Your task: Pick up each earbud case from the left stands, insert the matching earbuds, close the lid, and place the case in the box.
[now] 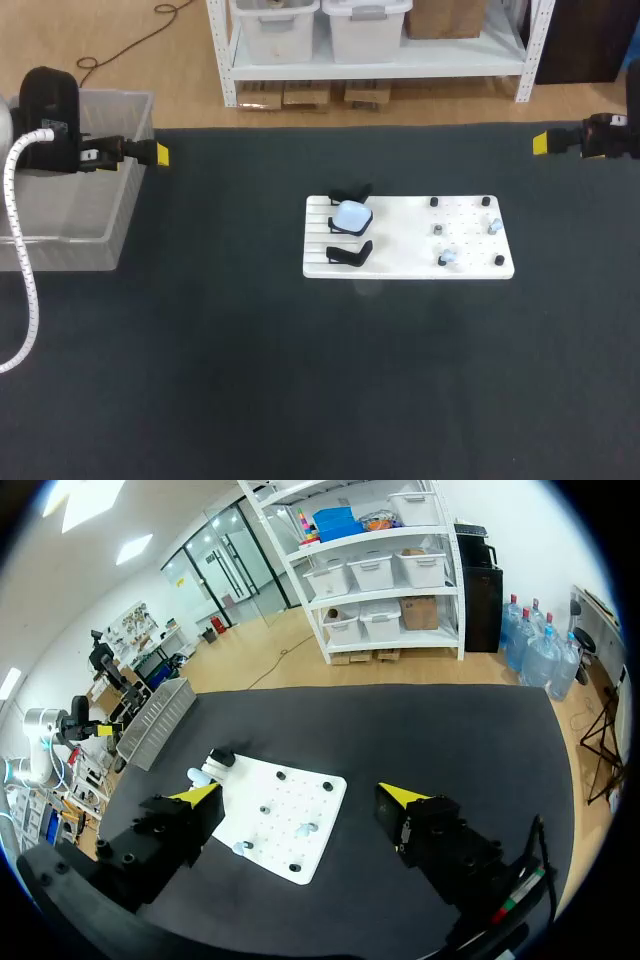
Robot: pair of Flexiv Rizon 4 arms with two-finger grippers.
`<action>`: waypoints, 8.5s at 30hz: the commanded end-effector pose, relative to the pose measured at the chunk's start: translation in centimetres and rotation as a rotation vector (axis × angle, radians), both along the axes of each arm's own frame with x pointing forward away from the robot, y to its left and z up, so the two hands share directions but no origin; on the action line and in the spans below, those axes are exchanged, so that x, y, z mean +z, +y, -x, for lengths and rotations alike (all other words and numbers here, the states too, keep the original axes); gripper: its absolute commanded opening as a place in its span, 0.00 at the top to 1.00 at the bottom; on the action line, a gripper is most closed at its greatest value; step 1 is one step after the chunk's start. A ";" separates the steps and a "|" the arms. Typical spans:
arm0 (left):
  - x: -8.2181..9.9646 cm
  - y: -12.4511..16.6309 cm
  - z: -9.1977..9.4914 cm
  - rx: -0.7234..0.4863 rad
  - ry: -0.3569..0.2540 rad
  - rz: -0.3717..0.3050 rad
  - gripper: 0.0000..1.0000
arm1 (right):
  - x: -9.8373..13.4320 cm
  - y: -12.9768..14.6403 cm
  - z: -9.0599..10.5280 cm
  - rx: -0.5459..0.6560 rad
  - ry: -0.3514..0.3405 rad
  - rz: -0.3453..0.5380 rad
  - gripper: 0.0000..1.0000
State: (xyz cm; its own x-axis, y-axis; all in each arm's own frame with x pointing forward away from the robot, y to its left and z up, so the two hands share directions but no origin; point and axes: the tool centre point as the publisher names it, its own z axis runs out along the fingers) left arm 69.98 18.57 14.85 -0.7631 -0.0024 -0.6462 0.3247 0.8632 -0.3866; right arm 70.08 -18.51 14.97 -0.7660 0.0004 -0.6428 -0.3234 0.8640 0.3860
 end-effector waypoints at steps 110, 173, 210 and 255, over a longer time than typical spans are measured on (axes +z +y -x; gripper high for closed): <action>-10.6 -21.0 -1.5 -1.224 -0.443 0.023 0.00 | 0.0 0.0 0.0 0.001 0.000 -0.001 0.00; -13.4 -25.4 -1.6 -1.202 -0.464 0.135 0.35 | 0.0 0.0 0.0 0.001 0.000 -0.001 0.00; -13.6 -26.1 -1.3 -1.158 -0.487 0.137 0.54 | 0.0 0.0 0.0 0.001 0.000 -0.001 0.00; -4.3 -25.1 0.9 -1.064 -0.697 0.290 1.00 | 0.0 0.0 0.0 0.001 0.000 -0.001 0.00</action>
State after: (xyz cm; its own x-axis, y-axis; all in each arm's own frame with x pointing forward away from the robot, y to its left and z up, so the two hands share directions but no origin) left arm 69.91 -6.92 10.05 0.0130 0.1903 -0.9816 0.9976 -0.0698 -0.0003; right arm 70.09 -18.52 14.96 -0.7659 0.0004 -0.6429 -0.3234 0.8640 0.3859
